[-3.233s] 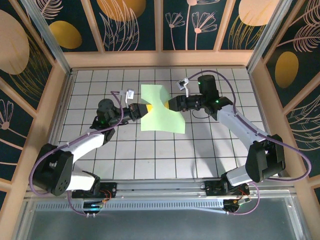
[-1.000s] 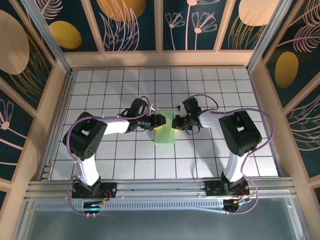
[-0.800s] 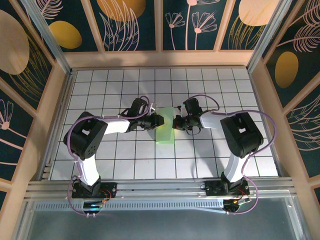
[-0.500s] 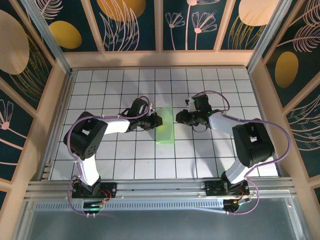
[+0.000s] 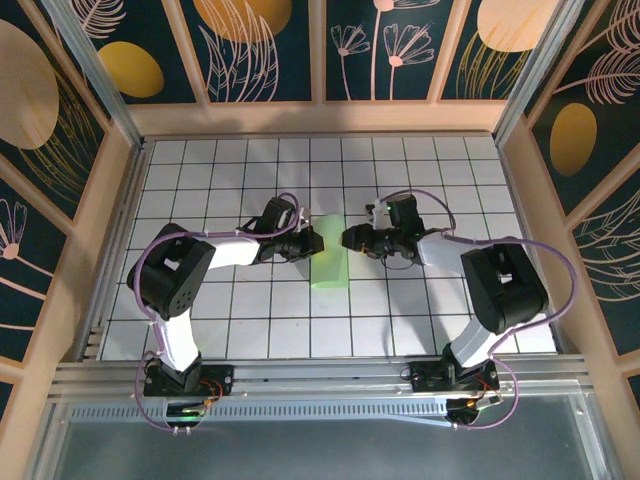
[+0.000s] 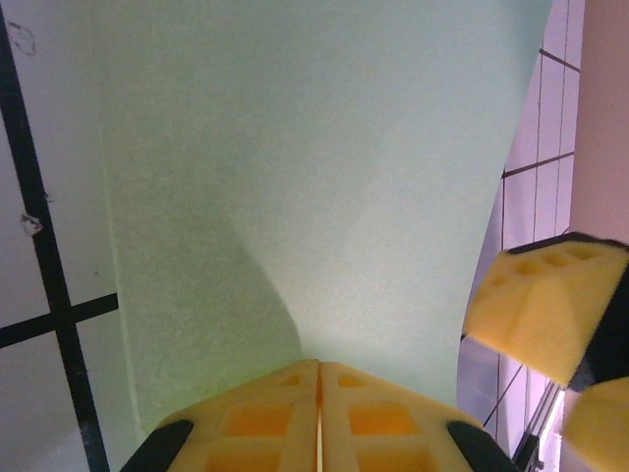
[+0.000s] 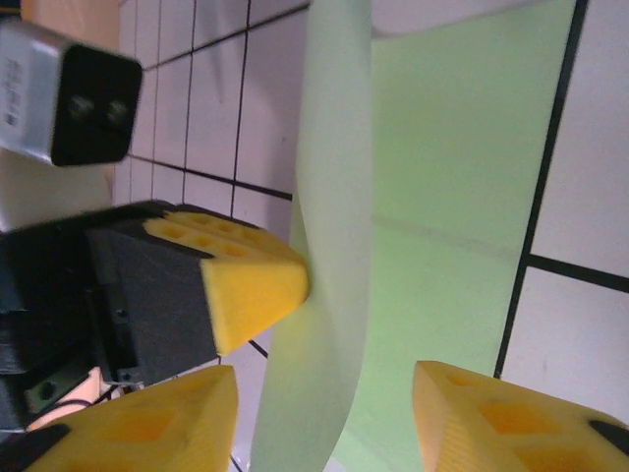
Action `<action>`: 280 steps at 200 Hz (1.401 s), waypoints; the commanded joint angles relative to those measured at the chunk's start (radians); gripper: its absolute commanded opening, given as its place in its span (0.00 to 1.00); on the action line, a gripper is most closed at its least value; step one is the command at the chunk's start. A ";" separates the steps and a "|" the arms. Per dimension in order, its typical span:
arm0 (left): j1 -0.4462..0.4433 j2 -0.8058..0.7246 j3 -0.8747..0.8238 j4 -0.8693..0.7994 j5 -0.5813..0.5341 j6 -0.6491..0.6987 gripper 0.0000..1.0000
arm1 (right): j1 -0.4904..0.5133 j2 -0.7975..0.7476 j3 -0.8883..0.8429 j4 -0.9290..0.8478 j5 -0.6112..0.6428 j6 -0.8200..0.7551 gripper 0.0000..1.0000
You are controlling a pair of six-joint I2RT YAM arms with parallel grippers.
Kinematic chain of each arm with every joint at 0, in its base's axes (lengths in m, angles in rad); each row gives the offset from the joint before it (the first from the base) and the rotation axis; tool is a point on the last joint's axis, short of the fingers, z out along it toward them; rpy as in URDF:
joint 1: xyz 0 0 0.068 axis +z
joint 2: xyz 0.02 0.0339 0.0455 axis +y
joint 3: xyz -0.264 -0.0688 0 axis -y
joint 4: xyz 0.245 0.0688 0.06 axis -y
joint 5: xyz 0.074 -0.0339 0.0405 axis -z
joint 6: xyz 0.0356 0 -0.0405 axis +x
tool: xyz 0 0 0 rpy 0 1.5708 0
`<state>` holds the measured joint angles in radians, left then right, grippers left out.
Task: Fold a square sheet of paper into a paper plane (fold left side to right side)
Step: First fold in half a square sheet of paper at the center of the table.
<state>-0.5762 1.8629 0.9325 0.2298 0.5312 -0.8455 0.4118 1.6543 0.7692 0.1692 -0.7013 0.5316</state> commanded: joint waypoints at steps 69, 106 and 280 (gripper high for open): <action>-0.006 -0.003 0.026 -0.021 -0.023 0.005 0.11 | 0.025 0.083 0.054 -0.005 0.030 0.002 0.14; -0.005 -0.066 0.020 -0.053 -0.079 0.019 0.23 | 0.025 0.103 0.069 -0.051 0.072 -0.019 0.04; -0.018 0.041 0.087 -0.158 -0.151 0.066 0.53 | 0.035 0.130 0.096 -0.093 0.108 -0.045 0.05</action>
<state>-0.5804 1.8755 0.9886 0.0929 0.3618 -0.7963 0.4358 1.7683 0.8322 0.0994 -0.6090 0.5037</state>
